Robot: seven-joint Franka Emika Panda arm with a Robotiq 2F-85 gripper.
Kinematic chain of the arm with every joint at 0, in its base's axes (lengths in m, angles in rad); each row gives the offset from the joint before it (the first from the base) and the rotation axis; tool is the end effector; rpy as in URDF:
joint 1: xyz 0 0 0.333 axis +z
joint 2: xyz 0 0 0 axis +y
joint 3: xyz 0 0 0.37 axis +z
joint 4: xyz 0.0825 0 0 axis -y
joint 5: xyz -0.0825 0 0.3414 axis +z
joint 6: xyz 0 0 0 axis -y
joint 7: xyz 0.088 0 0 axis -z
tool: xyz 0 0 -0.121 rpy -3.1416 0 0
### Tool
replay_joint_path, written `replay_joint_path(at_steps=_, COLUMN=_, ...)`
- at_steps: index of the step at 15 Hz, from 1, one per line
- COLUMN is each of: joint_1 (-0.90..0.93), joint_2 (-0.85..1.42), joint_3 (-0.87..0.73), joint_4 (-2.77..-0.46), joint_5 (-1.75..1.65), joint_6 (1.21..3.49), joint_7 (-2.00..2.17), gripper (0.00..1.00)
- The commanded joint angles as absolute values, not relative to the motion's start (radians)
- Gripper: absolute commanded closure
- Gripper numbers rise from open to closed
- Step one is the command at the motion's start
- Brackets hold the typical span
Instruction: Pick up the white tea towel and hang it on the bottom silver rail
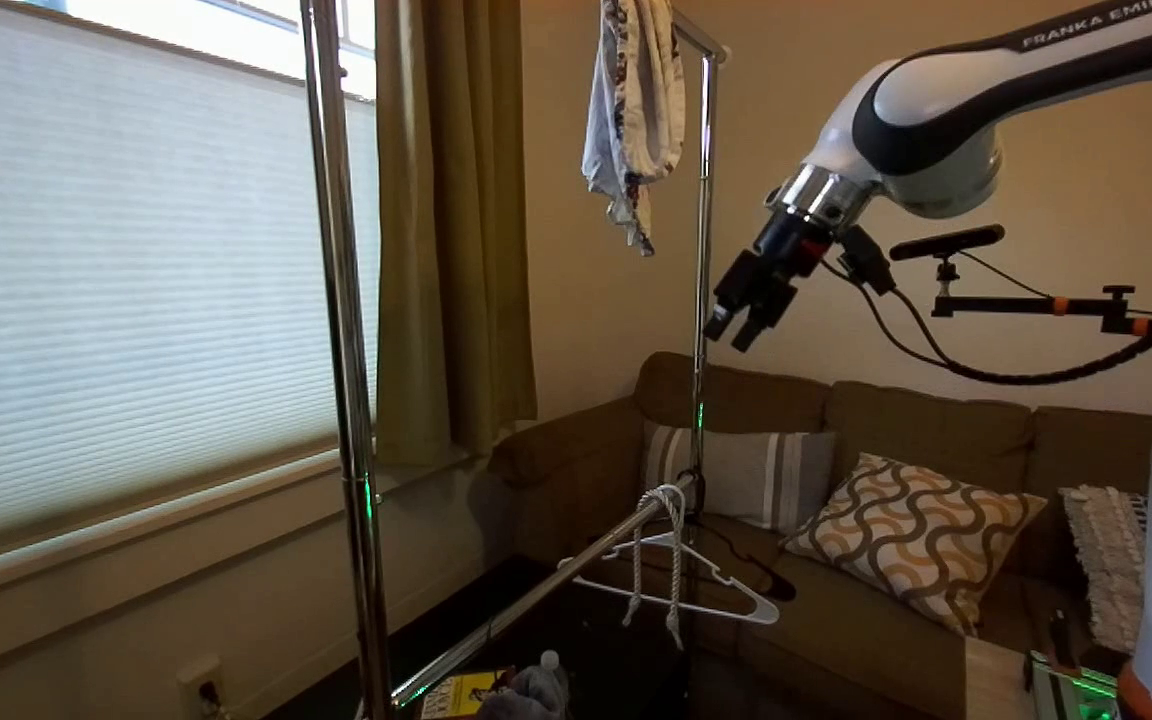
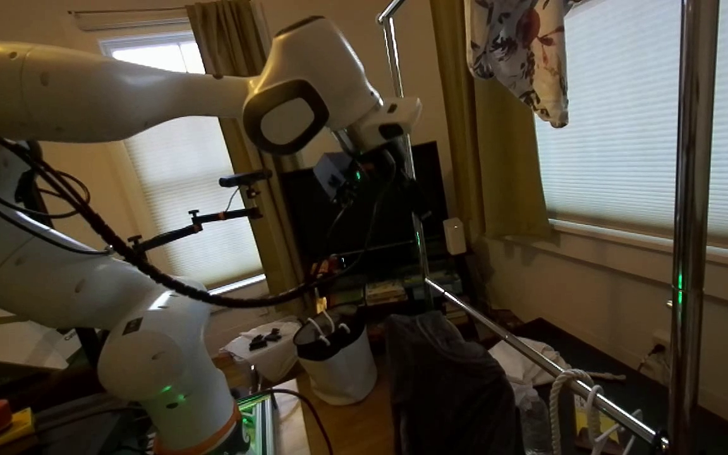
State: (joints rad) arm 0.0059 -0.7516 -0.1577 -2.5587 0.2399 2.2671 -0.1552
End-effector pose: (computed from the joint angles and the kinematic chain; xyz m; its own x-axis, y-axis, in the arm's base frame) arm 0.2894 -0.0509 0.5892 0.8817 -0.1463 0.4485 -0.0238 -0.9633 -0.2674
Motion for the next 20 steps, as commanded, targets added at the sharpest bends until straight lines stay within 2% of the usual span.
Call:
replay_joint_path(at_steps=1, joint_1=0.031, joint_2=-0.772, joint_3=-0.126, joint_4=-2.459, joint_5=0.244, joint_6=2.35, joint_7=-0.15, gripper=0.0)
replay_joint_path(at_steps=6, joint_1=0.041, joint_2=-0.766, joint_3=-0.124, joint_4=-2.413, joint_5=0.229, joint_6=2.374, joint_7=-0.146, gripper=0.0)
replay_joint_path(at_steps=11, joint_1=0.03, joint_2=-0.771, joint_3=-0.133, joint_4=-2.399, joint_5=0.232, joint_6=2.532, joint_7=-0.132, gripper=0.0)
replay_joint_path(at_steps=15, joint_1=0.034, joint_2=-0.754, joint_3=-0.168, joint_4=-2.285, joint_5=0.182, joint_6=2.396, joint_7=-0.178, gripper=0.0)
replay_joint_path(at_steps=20, joint_1=0.033, joint_2=-0.647, joint_3=-0.169, joint_4=-2.169, joint_5=0.184, joint_6=2.456, joint_7=-0.158, gripper=0.0)
